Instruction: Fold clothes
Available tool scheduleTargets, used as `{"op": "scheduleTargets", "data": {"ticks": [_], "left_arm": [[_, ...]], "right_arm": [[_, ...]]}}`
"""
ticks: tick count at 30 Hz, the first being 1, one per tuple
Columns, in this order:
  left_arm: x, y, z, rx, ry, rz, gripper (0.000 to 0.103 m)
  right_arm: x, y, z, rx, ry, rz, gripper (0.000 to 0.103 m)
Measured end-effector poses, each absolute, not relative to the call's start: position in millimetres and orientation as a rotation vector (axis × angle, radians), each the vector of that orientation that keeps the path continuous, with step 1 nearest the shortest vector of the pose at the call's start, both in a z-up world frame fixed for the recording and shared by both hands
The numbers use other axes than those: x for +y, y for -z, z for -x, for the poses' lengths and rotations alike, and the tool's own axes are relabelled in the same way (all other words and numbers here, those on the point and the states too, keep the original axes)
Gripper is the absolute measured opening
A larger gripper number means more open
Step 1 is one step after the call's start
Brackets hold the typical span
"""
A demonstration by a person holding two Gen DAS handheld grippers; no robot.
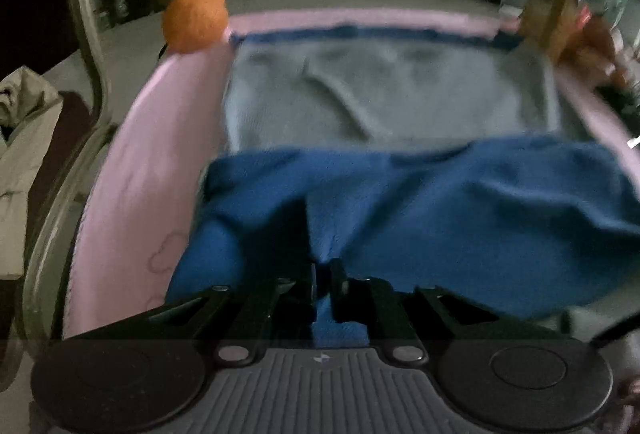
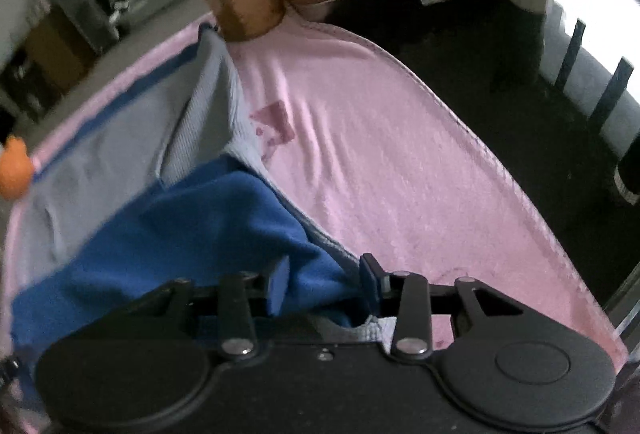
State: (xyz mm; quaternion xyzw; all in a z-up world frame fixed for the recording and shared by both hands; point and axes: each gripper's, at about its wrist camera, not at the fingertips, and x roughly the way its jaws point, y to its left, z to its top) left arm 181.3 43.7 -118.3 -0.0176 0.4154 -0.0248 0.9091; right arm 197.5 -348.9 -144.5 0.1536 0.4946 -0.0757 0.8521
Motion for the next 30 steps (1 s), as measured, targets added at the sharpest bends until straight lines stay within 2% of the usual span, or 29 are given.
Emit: {"op": "scheduleTargets", "data": {"ticks": [5,7,10,11,12,13,14,17,21,26,27,30], "left_arm": [[51,114,-178,0.841,0.041,0.055,0.015],[55,112,-177,0.834,0.037,0.063,0.015],[54,112,-176,0.828,0.056,0.071,0.015],[46,116,-178,0.837,0.080,0.058,0.015],[39,120,-180,0.848,0.100,0.040,0.015],[30,126,-183,0.862,0.116,0.013,0.015],[23,132,-186,0.879,0.124,-0.012,0.015],[16,154,-193,0.981,0.101,-0.068,0.012],[21,158,-190,1.010,0.082,-0.089,0.014],[35,145,-181,0.988,0.074,-0.025,0.013],[39,138,-179,0.961,0.088,0.005,0.013],[48,115,-177,0.866,0.141,0.096,0.018]], "right_arm": [[-346,134,-190,0.996,0.149,-0.280,0.040],[-355,121,-180,0.926,0.103,-0.369,0.052],[-371,111,-169,0.841,0.007,-0.552,0.055],[-376,111,-167,0.822,-0.017,-0.609,0.054],[-378,114,-170,0.828,-0.027,-0.642,0.038],[-376,119,-175,0.857,-0.031,-0.652,0.011],[-372,124,-180,0.885,-0.028,-0.632,0.005],[-355,137,-192,0.965,-0.007,-0.533,0.004],[-341,155,-197,1.086,0.051,-0.402,0.000],[-326,146,-188,1.037,0.062,-0.270,0.000],[-325,141,-184,1.010,0.054,-0.266,0.003],[-332,121,-177,0.899,-0.012,-0.344,0.004]]}}
